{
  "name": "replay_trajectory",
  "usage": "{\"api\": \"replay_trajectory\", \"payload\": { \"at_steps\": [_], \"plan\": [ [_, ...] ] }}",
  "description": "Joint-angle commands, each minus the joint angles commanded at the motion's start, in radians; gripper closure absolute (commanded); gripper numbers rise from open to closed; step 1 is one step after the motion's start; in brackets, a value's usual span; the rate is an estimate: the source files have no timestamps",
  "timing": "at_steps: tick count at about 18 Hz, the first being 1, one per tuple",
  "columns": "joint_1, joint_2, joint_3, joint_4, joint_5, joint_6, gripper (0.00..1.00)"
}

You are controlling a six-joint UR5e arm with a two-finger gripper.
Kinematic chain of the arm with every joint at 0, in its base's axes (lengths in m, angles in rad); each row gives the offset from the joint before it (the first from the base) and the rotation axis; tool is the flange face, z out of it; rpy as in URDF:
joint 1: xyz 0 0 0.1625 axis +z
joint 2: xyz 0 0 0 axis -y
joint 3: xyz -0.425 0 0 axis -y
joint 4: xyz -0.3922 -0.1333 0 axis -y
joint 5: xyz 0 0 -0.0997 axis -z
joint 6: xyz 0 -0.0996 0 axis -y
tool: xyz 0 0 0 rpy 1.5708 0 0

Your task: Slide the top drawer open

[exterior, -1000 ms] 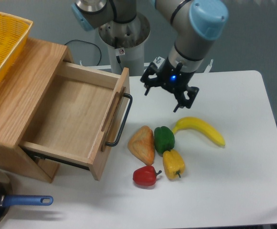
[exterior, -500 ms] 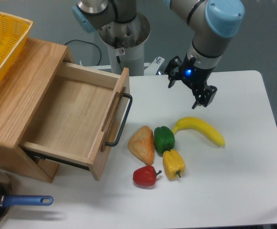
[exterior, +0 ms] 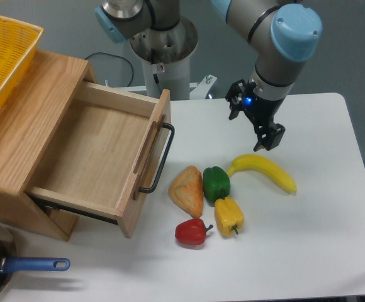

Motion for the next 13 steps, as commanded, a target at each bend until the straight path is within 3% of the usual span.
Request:
{"api": "replay_trajectory", "payload": {
  "at_steps": [5,13],
  "plan": [
    [0.012,-0.023,-0.005,0.038,0.003,0.115,0.0],
    [0.015,-0.026,-0.008,0.052,0.003,0.118,0.0]
  ]
}}
